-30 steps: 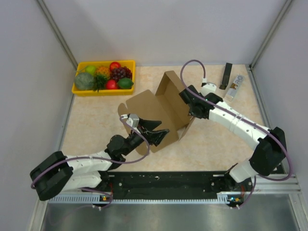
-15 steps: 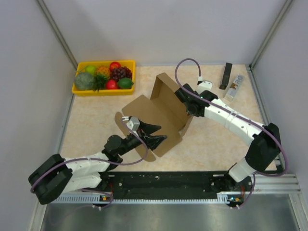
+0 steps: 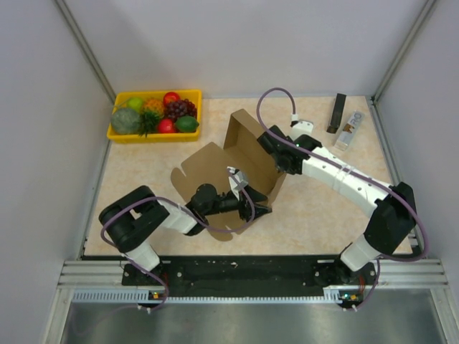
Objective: Fold the paper box
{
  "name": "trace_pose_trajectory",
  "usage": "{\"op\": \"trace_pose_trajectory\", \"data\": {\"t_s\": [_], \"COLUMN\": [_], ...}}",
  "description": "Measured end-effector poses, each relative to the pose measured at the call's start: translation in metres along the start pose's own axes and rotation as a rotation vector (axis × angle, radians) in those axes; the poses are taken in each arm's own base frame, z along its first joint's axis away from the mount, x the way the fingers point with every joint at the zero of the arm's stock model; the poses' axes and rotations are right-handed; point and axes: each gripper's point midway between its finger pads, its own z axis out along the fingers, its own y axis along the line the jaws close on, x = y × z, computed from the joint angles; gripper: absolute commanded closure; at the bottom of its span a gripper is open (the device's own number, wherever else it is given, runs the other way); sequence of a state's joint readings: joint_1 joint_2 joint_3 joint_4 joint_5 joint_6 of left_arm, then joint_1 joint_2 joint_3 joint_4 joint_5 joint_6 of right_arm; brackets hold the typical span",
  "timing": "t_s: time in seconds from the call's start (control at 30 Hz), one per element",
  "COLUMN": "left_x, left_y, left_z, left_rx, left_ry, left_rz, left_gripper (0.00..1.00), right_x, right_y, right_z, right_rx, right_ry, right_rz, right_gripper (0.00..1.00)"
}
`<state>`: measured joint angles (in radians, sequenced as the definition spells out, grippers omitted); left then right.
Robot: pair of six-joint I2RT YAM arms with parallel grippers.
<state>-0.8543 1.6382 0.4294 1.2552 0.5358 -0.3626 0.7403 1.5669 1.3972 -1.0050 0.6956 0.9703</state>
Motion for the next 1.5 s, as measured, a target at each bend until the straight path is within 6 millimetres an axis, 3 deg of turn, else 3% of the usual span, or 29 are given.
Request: {"op": "trace_pose_trajectory", "data": {"t_s": [0.2, 0.23, 0.33, 0.47, 0.77, 0.83, 0.87, 0.97, 1.3, 1.5], "left_x": [-0.027, -0.031, -0.038, -0.037, -0.026, -0.026, -0.026, -0.027, -0.024, -0.022], "left_y": [0.004, 0.005, 0.009, 0.018, 0.036, 0.04, 0.043, 0.048, 0.054, 0.056], "left_z": [0.021, 0.023, 0.03, 0.039, 0.036, 0.034, 0.034, 0.031, 0.028, 0.028], "left_rx": [0.007, 0.004, -0.001, -0.01, -0.06, -0.07, -0.074, -0.088, -0.103, -0.106], "left_ry": [-0.067, -0.077, -0.085, -0.069, -0.03, -0.027, -0.026, -0.025, -0.011, -0.003], "left_rz": [0.099, 0.115, 0.143, 0.164, 0.176, 0.18, 0.182, 0.185, 0.187, 0.182], "left_gripper": [0.5, 0.56, 0.6, 0.7, 0.9, 0.95, 0.96, 1.0, 1.0, 1.0], "right_x": [0.002, 0.002, 0.002, 0.001, 0.001, 0.0, -0.001, 0.003, -0.005, -0.014], "right_y": [0.001, 0.001, 0.001, 0.001, 0.002, 0.004, 0.004, 0.002, 0.004, 0.003], "right_z": [-0.002, -0.002, -0.002, -0.003, -0.003, -0.002, -0.001, -0.005, -0.028, -0.053], "right_rx": [-0.004, -0.004, -0.005, -0.007, -0.019, -0.033, -0.044, -0.086, -0.22, -0.33], "right_ry": [0.001, 0.001, 0.001, 0.001, 0.0, -0.008, -0.014, -0.008, -0.026, -0.042], "right_rz": [-0.015, -0.017, -0.02, -0.034, -0.119, -0.152, -0.17, -0.222, -0.319, -0.326], "right_gripper": [0.96, 0.96, 0.96, 0.96, 0.94, 0.89, 0.8, 0.66, 0.54, 0.33]}}
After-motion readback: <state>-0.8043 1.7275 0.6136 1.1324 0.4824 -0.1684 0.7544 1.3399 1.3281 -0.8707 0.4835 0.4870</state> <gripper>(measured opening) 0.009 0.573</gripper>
